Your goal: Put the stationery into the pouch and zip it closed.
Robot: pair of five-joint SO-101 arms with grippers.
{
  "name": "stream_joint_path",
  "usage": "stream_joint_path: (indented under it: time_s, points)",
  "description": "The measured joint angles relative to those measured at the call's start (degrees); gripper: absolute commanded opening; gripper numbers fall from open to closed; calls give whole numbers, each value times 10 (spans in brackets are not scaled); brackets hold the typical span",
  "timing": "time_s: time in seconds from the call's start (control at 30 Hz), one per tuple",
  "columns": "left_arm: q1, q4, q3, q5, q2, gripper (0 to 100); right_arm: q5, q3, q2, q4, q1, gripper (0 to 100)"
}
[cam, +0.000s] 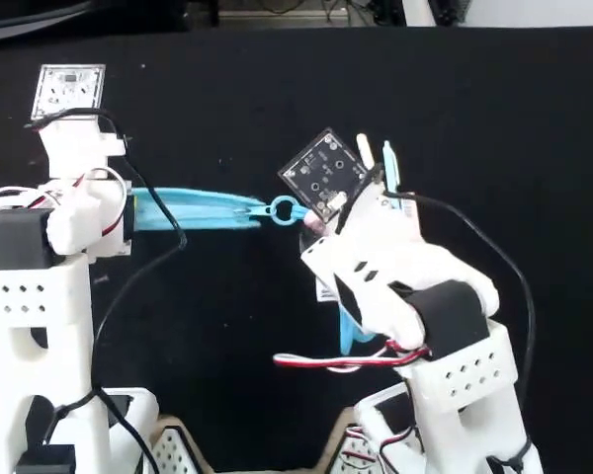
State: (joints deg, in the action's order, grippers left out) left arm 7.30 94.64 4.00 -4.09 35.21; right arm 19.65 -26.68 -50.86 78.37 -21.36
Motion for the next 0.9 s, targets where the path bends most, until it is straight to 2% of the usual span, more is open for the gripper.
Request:
stream_joint_path:
  time_s: [0.17,0.27,0.5,0.73,0.9]
  points:
    - [0,-4,18,0,2,30,0,0,0,3,0,11]
    - [-2,-5,28,0,2,30,0,0,-1,15,24,11]
    - [-88,-6,23,5,0,30,0,0,-1,43,89,14]
    - [-93,-9,20,7,-4,30,0,0,-1,45,94,151]
    - [-93,-44,48,5,-4,30,0,37,0,65,95,123]
